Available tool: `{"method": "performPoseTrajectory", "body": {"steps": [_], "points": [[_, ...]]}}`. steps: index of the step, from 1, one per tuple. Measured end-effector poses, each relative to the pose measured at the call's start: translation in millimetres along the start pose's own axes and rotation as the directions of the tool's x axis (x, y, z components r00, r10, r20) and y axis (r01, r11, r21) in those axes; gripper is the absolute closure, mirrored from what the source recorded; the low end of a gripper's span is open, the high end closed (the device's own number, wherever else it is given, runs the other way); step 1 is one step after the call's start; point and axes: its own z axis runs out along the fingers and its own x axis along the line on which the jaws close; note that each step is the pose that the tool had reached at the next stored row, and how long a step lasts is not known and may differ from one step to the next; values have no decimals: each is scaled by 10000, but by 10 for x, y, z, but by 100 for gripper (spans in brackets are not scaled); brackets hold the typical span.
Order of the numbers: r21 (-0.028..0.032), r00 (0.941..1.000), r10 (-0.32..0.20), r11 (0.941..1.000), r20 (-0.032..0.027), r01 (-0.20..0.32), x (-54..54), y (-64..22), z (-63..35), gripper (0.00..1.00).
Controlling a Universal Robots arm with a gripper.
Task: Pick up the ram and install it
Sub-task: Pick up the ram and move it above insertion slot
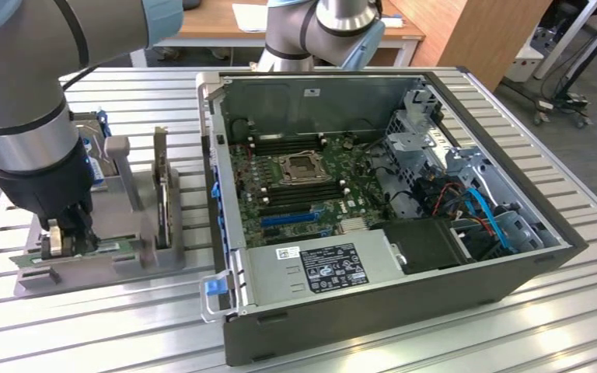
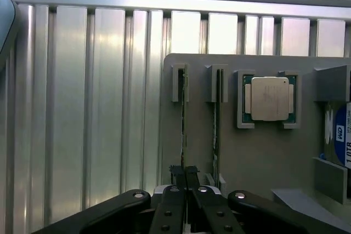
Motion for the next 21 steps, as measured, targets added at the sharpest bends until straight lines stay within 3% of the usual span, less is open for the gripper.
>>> {"method": "performPoseTrajectory", "body": {"steps": [21], "points": [[0,10000,0,10000,-1,0,-12,26,-607,89]]}}
